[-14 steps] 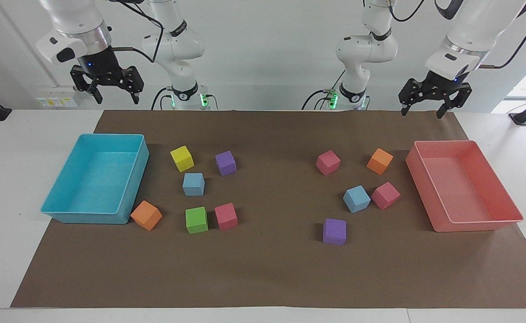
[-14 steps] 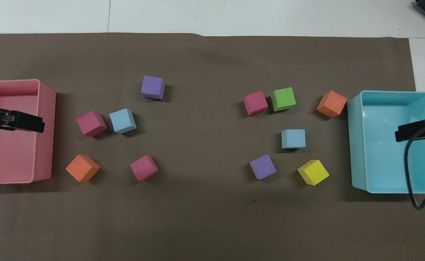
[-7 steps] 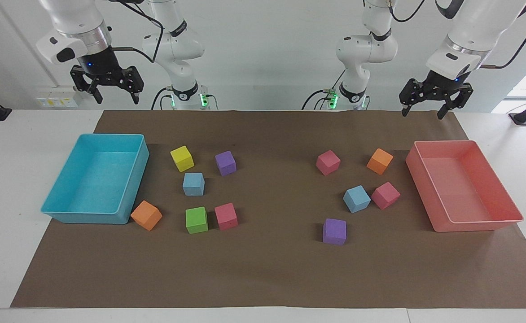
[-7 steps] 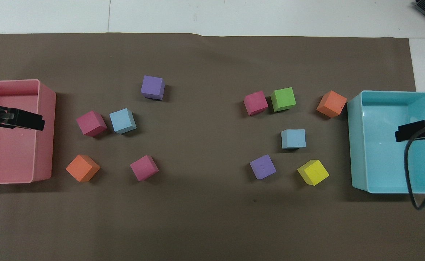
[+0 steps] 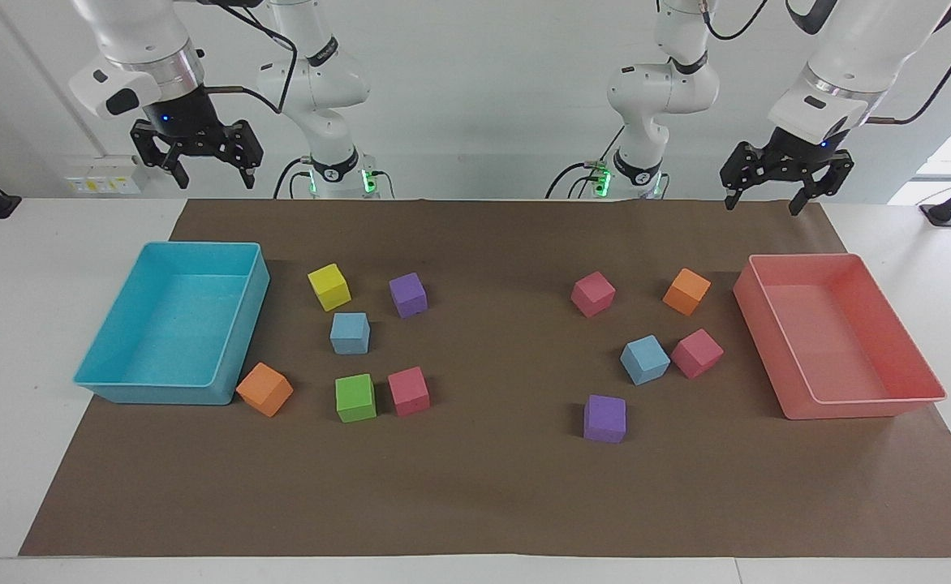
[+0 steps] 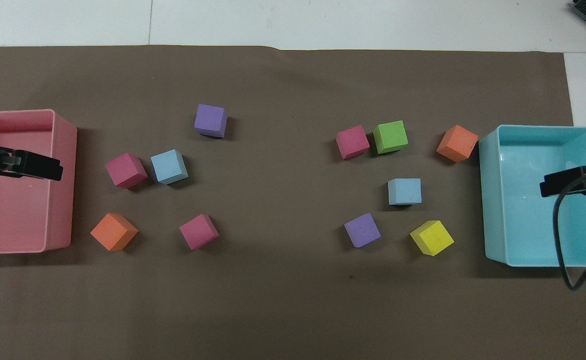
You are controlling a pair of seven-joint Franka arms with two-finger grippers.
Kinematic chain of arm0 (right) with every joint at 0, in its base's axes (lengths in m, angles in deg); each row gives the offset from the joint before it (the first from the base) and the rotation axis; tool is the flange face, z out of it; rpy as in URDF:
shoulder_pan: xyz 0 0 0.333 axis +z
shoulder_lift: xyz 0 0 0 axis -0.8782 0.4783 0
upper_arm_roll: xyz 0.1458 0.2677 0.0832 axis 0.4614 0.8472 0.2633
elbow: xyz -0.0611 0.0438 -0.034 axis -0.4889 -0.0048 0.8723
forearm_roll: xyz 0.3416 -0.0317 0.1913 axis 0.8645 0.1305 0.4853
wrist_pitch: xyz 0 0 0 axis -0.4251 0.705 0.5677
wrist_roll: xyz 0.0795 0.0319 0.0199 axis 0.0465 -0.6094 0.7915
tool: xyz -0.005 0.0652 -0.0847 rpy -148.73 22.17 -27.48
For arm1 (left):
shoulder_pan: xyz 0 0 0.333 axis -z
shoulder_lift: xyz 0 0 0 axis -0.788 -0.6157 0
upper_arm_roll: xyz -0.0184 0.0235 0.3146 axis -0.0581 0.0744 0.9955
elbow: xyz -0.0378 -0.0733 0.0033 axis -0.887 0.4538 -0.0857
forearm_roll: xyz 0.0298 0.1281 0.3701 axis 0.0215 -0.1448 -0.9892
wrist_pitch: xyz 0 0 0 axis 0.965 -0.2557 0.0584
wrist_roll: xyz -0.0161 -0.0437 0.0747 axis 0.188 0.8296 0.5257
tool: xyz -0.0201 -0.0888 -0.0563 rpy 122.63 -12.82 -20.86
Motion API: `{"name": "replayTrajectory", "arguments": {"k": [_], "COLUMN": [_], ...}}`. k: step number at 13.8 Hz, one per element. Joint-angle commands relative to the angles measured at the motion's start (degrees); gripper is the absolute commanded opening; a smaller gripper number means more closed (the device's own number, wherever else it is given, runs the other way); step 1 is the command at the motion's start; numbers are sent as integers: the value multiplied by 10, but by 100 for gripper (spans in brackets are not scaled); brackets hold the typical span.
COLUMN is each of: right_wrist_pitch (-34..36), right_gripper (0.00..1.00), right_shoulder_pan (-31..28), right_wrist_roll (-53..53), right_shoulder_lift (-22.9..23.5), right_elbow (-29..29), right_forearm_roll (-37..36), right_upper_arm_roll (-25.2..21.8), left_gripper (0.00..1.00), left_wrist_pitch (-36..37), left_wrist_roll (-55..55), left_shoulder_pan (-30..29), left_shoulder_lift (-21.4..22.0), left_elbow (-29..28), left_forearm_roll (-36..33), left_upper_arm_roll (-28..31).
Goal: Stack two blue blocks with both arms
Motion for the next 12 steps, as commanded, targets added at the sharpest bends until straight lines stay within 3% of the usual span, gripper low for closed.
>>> {"name": "replayTrajectory", "arguments": {"k": [1, 12], "right_wrist_pitch": [-22, -94], "right_gripper": [100, 100], "right_shoulder_pan": [0, 17], "right_wrist_roll": [10, -22], "right_shoulder_lift": [-10, -4], "right_elbow": [25, 91], "right_forearm_roll": [14, 22], "right_upper_arm_roll": [5, 11], "left_gripper": [100, 100], "left_wrist_pitch": [9, 9], "left_wrist_roll": [-2, -2], "left_shoulder_pan": [-4, -4], "left_shoulder_lift": [1, 5], "left_elbow": [1, -5], "left_forearm_roll": [7, 7], "left_upper_arm_roll": [-3, -6]}}
